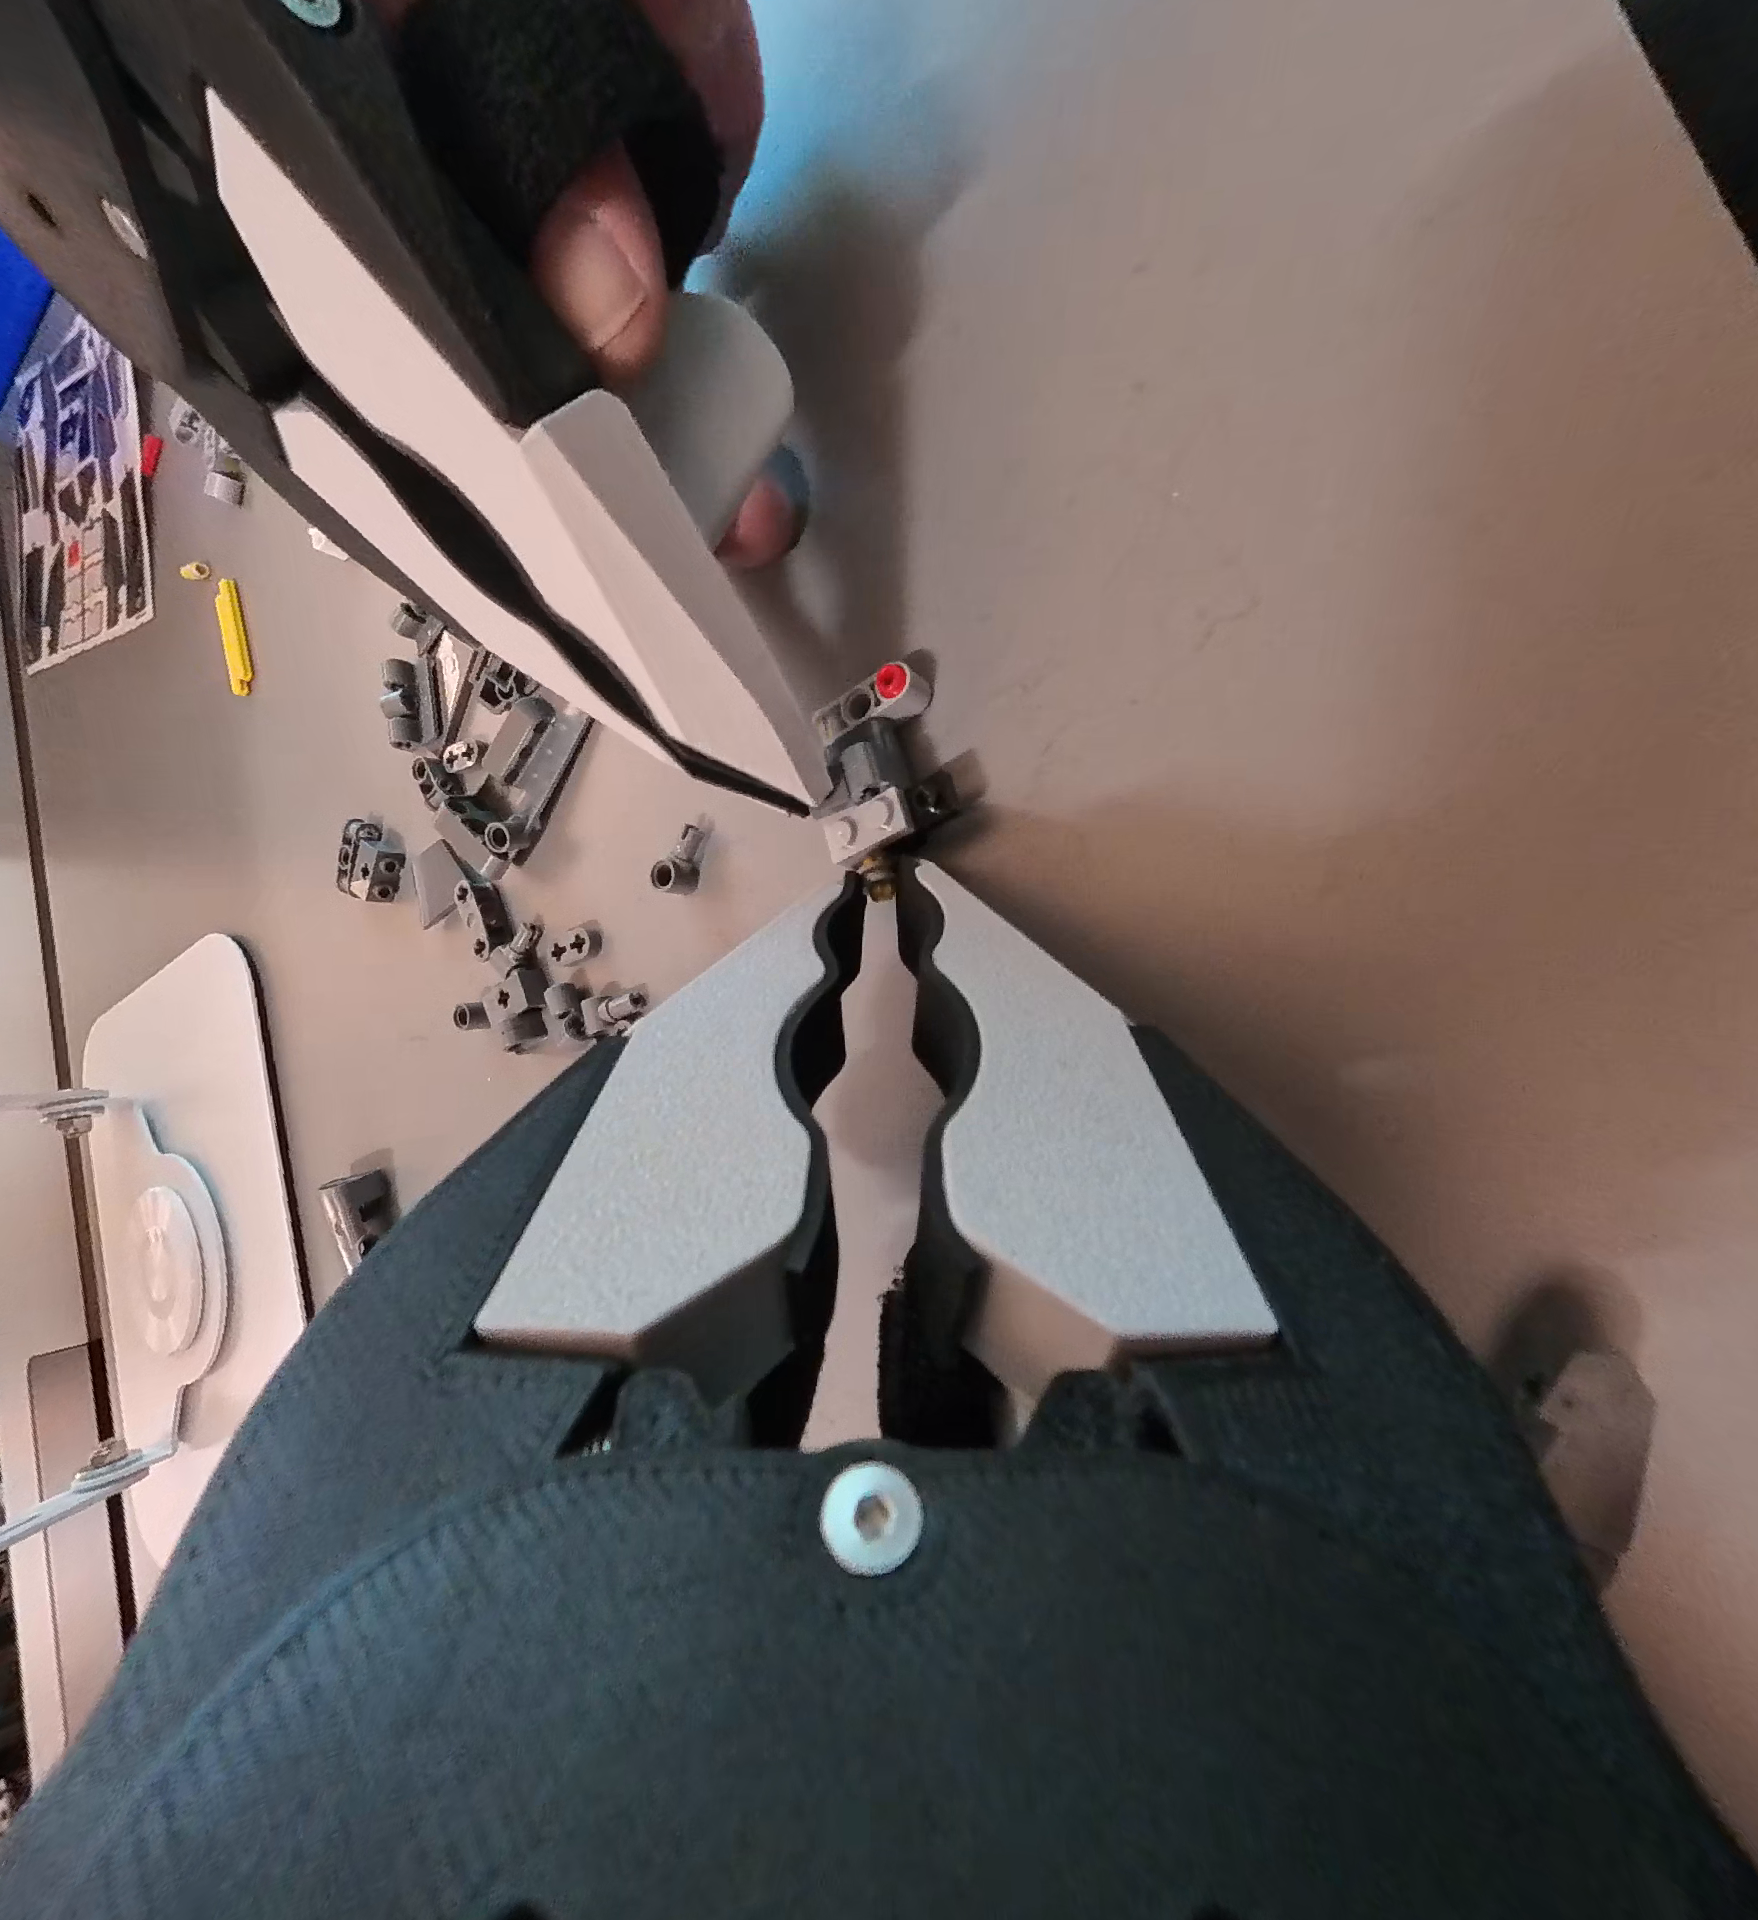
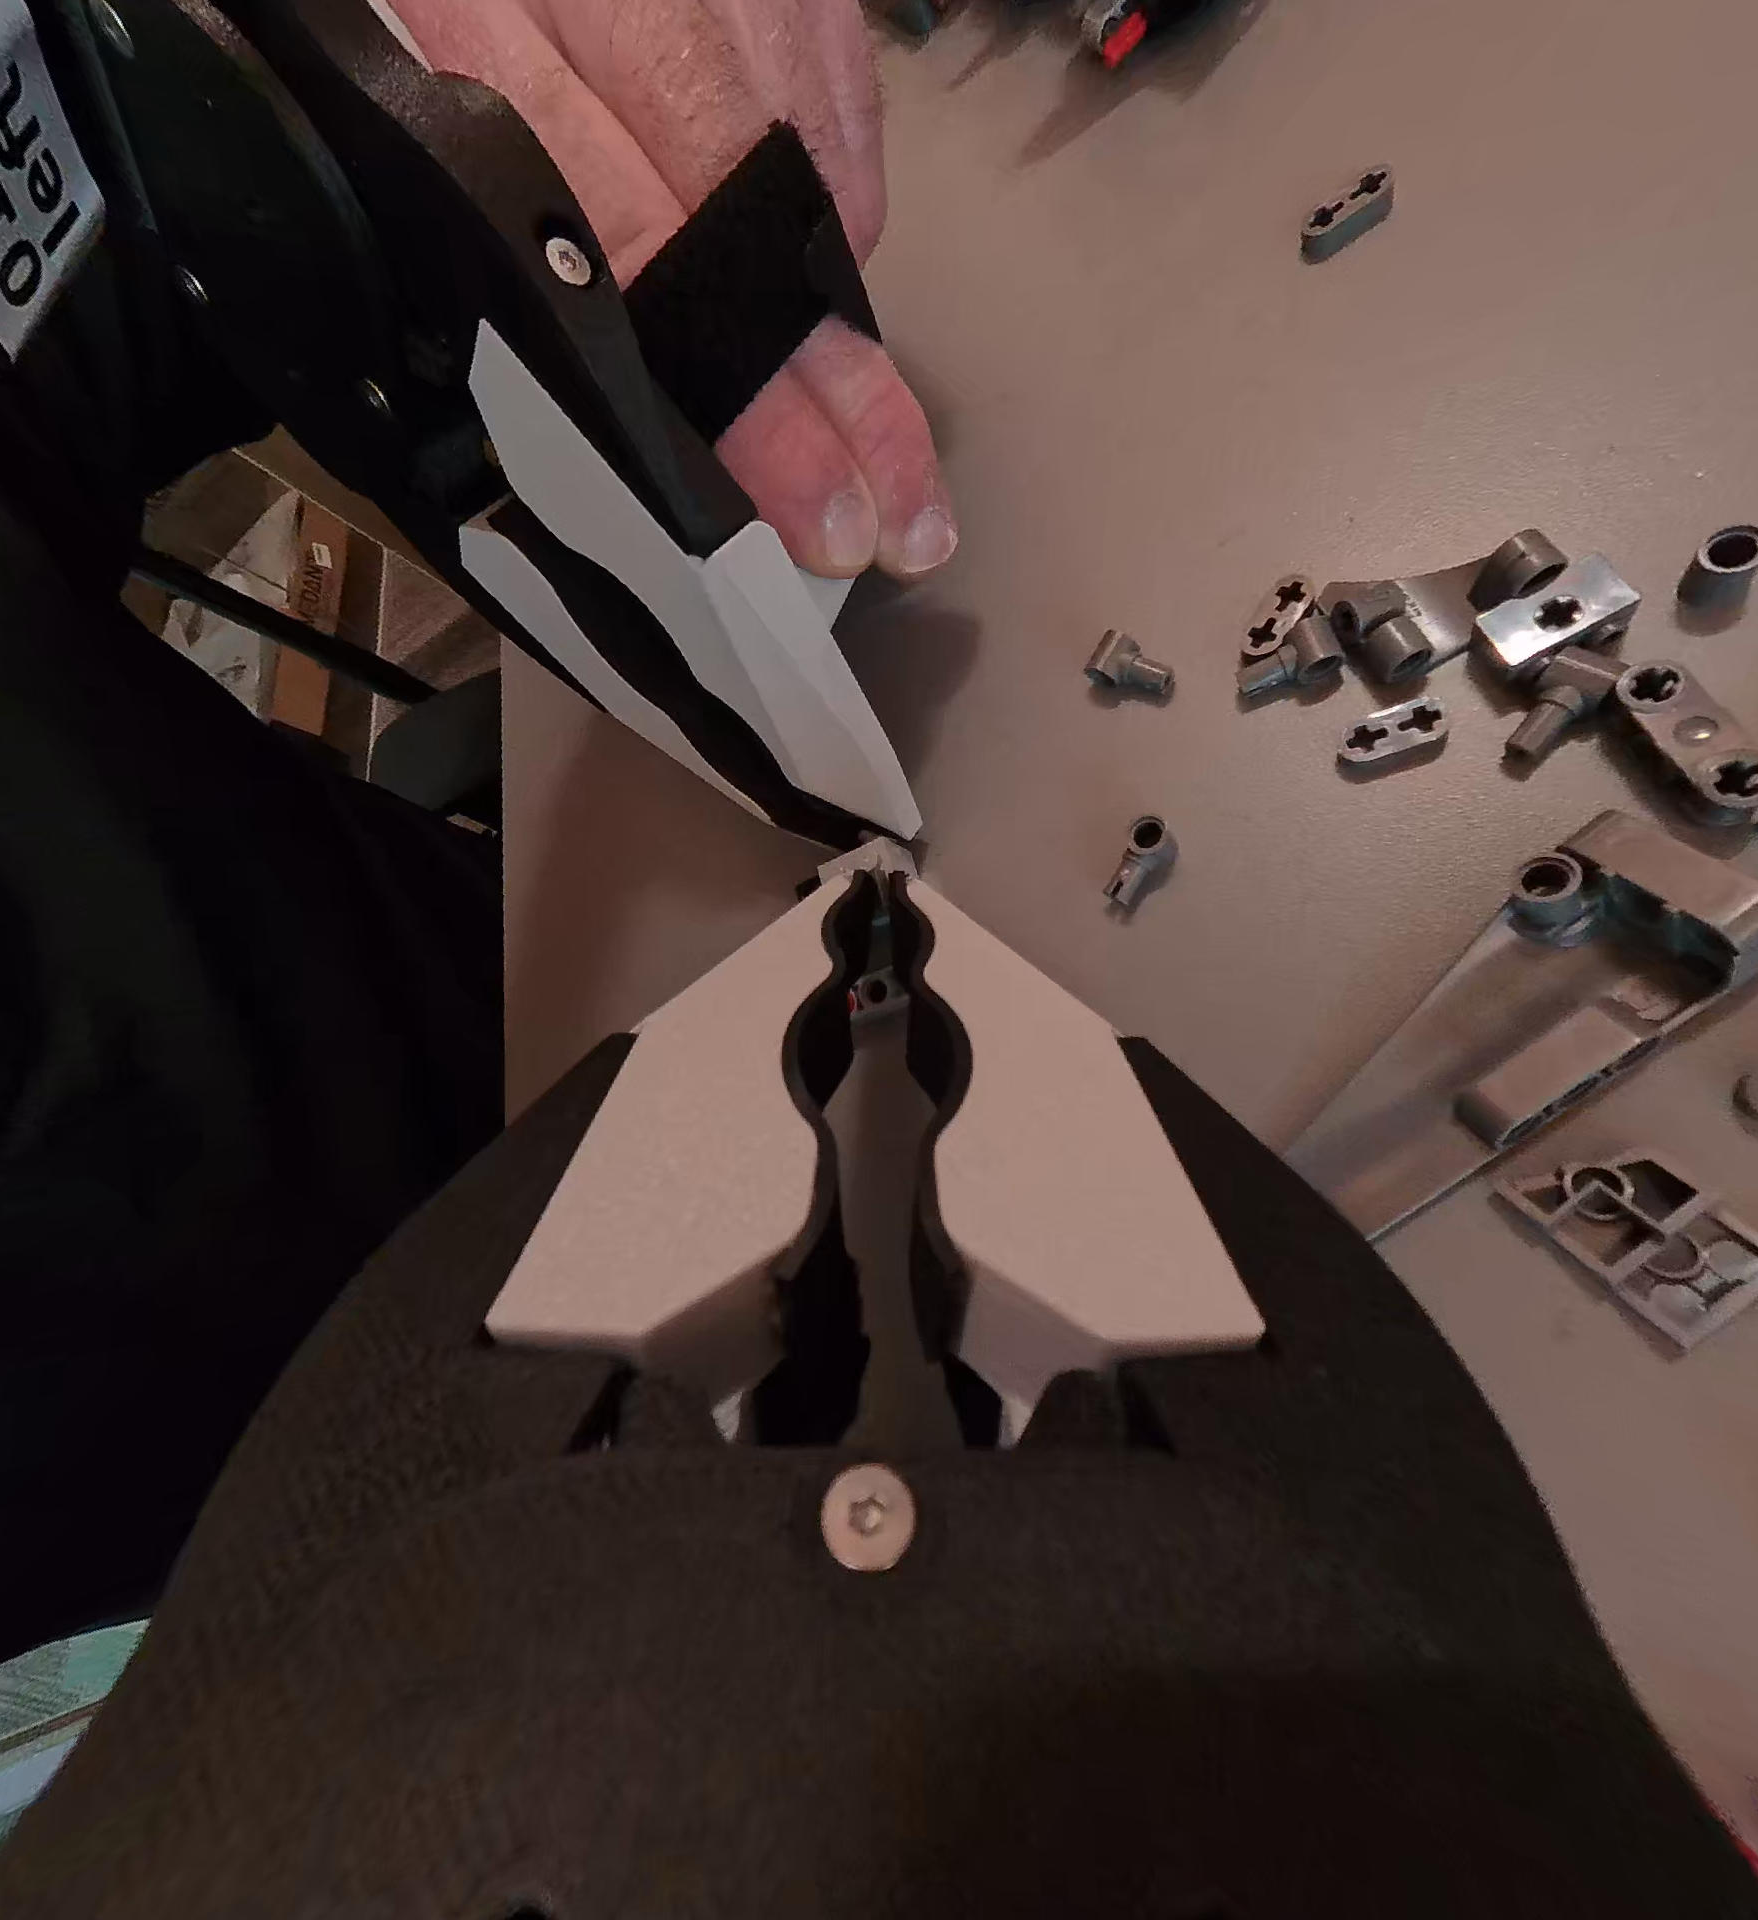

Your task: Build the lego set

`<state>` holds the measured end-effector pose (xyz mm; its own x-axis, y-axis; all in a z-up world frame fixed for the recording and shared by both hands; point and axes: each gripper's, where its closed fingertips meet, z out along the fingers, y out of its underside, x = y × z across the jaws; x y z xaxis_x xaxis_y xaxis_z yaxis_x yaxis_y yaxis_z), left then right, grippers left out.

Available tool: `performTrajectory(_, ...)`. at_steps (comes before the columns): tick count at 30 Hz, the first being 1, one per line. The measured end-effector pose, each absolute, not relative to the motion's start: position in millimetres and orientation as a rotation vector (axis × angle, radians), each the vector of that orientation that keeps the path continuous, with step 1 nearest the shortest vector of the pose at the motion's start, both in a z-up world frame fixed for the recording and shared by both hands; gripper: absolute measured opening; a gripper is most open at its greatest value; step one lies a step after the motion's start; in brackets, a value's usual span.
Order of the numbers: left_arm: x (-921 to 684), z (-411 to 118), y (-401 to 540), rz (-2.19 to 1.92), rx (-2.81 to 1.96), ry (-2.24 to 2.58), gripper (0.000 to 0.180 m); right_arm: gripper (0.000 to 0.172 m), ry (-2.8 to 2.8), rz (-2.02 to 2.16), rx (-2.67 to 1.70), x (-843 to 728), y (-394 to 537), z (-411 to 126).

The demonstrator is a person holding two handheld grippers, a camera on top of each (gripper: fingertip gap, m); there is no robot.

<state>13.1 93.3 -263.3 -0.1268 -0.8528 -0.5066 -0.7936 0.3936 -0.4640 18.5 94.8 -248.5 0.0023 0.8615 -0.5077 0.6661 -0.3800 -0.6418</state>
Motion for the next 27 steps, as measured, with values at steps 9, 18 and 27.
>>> performTrajectory(9, 12.9, -263.3, 93.3, -0.093, -1.407, 1.926, 0.005, 0.0, -1.601, 1.32, -2.052, 17.5, 96.2, -249.3)
performTrajectory(18, 13.5, -263.4, 92.0, -0.112, -1.415, 1.92, 0.005, 0.0, -1.638, 1.275, -1.99, 18.8, 92.8, -249.2)
performTrajectory(27, 14.5, -263.5, 90.1, -0.115, -1.408, 1.932, 0.005, 0.0, -1.706, 1.172, -1.879, 20.2, 89.1, -249.5)
